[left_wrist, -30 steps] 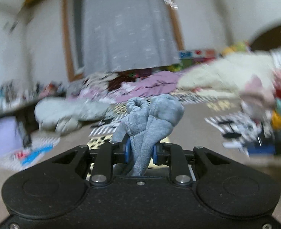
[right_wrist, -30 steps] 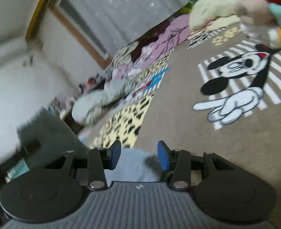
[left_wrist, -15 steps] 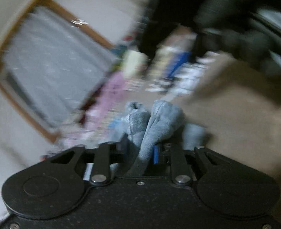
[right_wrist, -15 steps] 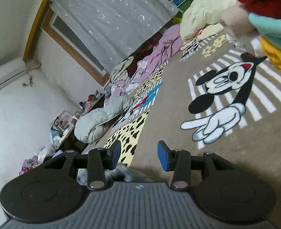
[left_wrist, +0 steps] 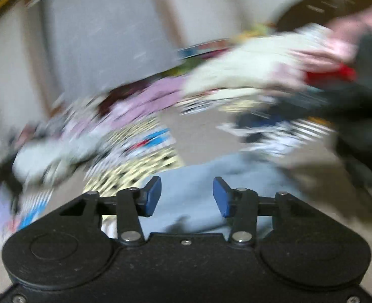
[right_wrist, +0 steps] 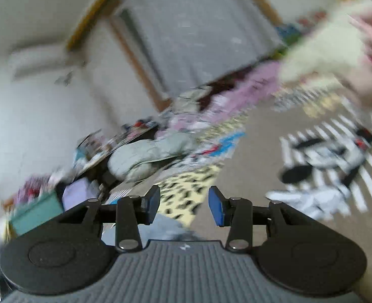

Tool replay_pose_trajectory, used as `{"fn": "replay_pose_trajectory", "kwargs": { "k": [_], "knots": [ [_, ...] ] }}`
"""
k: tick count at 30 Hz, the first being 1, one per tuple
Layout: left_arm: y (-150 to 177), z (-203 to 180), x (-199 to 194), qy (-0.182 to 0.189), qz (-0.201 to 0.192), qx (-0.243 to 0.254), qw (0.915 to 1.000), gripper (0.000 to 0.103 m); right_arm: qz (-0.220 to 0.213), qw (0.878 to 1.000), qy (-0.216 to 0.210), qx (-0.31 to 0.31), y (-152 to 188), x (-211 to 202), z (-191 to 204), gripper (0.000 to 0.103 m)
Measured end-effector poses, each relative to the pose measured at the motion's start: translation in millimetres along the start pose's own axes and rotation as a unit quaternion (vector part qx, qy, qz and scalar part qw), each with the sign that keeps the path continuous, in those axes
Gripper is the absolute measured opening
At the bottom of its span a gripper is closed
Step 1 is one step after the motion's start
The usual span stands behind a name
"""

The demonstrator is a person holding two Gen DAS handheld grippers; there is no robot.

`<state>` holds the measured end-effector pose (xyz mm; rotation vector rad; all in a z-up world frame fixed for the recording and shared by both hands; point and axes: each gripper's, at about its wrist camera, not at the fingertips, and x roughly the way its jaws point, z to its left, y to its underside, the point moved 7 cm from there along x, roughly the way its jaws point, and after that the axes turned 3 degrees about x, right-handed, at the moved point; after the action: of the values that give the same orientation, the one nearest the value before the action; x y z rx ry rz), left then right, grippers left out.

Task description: Fold clothes

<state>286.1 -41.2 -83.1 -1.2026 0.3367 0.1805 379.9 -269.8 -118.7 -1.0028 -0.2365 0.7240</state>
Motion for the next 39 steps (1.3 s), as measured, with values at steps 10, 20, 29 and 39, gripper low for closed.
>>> {"fn": "replay_pose_trajectory", "kwargs": {
  "k": [10,20,29,39],
  "knots": [
    [24.7,10.9,55.7,0.029,0.066,0.048,0.9962,0.042,0.194,0.962,0.065,-0.182,60.7,42.8,34.6,0.034],
    [30.8,-50.8,109.3,0.108,0.124,0.068,0.9841,0.038,0.16,0.967,0.034,-0.197,61.2,26.3,40.6,0.039],
    [22.3,-3.2,64.4,0.072,0.088,-0.03,0.9931,0.045,0.164,0.963,0.034,-0.212,71.3,32.5,42.8,0.038],
    [75.6,100.0,60.0,0.131,0.132,-0.371,0.9099,0.071,0.081,0.993,0.076,0.032,39.6,-0.4,3.8,0.075]
  ]
}}
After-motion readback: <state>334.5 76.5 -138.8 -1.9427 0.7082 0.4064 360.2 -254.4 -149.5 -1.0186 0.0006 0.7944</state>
